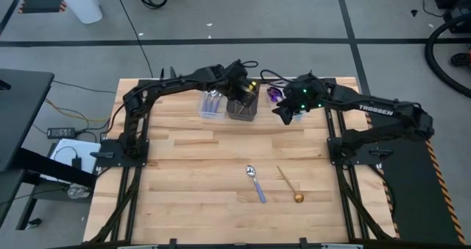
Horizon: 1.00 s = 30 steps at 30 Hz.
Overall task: Sort silverware by color (type)
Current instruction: Put the purple spoon into the left transparent bin
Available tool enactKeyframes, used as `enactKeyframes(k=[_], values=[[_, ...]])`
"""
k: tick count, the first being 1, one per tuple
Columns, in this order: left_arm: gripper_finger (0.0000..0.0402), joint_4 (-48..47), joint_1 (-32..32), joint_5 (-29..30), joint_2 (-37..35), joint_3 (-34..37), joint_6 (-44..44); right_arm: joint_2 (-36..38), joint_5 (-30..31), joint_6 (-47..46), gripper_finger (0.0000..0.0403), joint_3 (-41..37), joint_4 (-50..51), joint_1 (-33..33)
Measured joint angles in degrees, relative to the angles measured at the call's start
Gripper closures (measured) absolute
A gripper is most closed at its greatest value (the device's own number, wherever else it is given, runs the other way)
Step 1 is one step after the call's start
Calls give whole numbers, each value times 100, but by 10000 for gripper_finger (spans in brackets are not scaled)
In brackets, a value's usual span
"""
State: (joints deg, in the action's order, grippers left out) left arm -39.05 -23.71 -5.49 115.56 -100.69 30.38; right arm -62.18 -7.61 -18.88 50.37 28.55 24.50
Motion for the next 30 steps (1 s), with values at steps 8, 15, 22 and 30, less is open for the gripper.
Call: enactKeyframes(k=[8,15,22,30], values=[[285,-102,739,-850,-135,-2,242,221,52,258,196,0,255,79],[285,-392,1616,-936,-135,-2,1254,305,-53,301,196,0,365,82],[285,-382,2368,-395,-135,-2,2324,287,-55,308,196,0,619,75],[285,-382,3040,472,-135,-2,4066,286,-263,202,196,0,538,78]])
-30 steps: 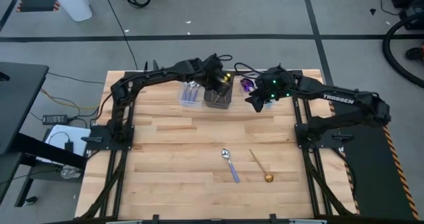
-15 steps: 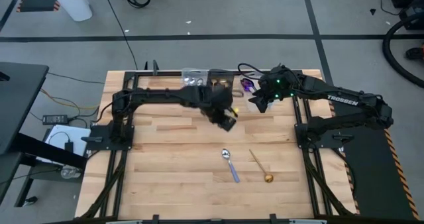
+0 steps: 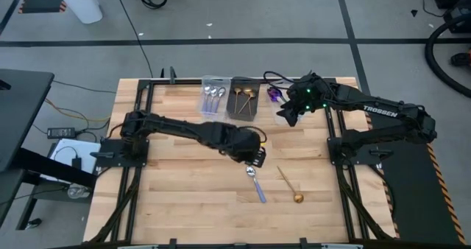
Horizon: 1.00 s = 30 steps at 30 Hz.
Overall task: Sort silverware by color (type)
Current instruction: Put the purple spoon into the left transparent bin
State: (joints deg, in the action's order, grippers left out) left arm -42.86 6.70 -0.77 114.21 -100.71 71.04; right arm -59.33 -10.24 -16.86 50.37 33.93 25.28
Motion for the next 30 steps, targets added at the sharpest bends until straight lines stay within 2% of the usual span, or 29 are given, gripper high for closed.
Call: enactKeyframes(k=[2,5,8,10,12,18,23,27,30], values=[[285,-1,158,299,0,0,394,0,-34,-93,196,0,-101,-5],[285,-22,411,1068,0,4,1019,0,-103,-411,196,0,-101,-7],[285,146,670,1921,0,7,1123,0,-638,-421,196,0,-89,-6],[285,254,838,2278,0,7,985,0,-1051,-359,196,0,-93,-9],[285,417,980,2448,4,9,1076,0,-1217,-316,196,0,-96,-11],[285,1336,1315,2517,286,-2,1827,-2,-1189,-442,196,0,-82,-49],[285,1576,1513,3342,730,4,2528,-3,-1209,-502,196,4,110,-301],[285,1903,1549,3409,1073,12,3155,-3,-1159,-416,196,4,497,-567],[285,2696,1578,3460,1297,9,3311,-3,-1146,-446,196,4,684,-750]])
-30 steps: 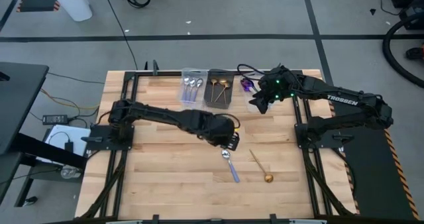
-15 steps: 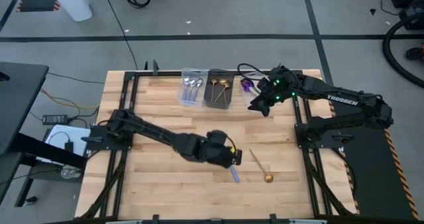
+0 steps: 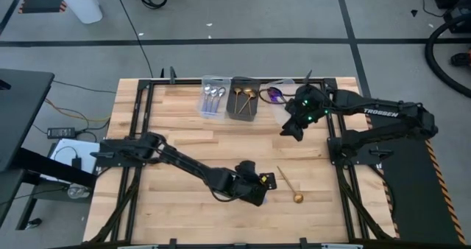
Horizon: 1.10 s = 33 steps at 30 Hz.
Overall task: Sort silverware by color (type)
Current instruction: Put the purple spoon into the left transparent bin
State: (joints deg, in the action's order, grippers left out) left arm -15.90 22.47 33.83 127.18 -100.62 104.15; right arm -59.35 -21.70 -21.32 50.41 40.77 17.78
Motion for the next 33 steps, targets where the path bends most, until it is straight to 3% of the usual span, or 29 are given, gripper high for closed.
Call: enactKeyframes(k=[3,15,23,27,33], values=[[285,344,39,119,134,-85,141,2,-4,5,196,0,94,-188],[285,-1792,62,374,130,-1179,817,70,11,332,196,0,284,-688],[286,-3055,-49,-658,341,-1226,1502,240,44,530,196,-2,254,-874],[286,-3069,-213,-1464,517,-1200,1425,282,95,655,196,-2,193,-876],[286,-3100,-437,-1748,686,-1185,1357,278,221,802,196,-4,137,-872]])
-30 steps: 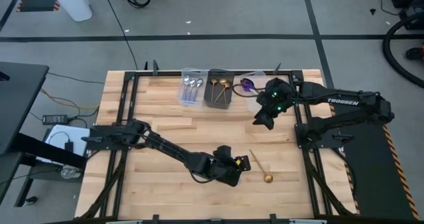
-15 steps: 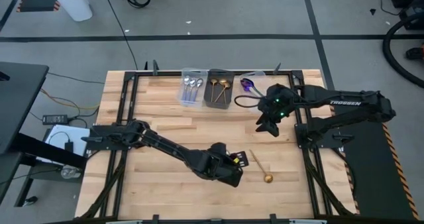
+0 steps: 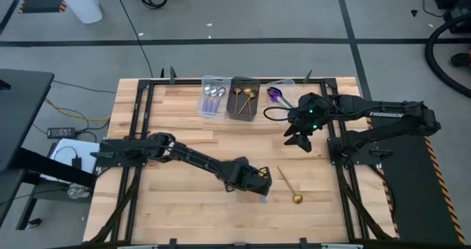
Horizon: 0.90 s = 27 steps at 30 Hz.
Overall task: Sort silverware by color (type)
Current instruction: Put the purple spoon into the left transparent bin
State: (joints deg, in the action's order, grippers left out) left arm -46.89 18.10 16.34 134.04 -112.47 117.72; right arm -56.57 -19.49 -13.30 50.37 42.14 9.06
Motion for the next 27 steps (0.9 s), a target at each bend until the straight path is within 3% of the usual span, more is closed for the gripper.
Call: enactKeyframes(k=[12,27], values=[[286,116,-524,-765,164,-2,-892,-14,175,44,196,0,-52,7],[286,-446,-541,-816,159,-63,-1257,-14,206,44,196,0,-97,7]])
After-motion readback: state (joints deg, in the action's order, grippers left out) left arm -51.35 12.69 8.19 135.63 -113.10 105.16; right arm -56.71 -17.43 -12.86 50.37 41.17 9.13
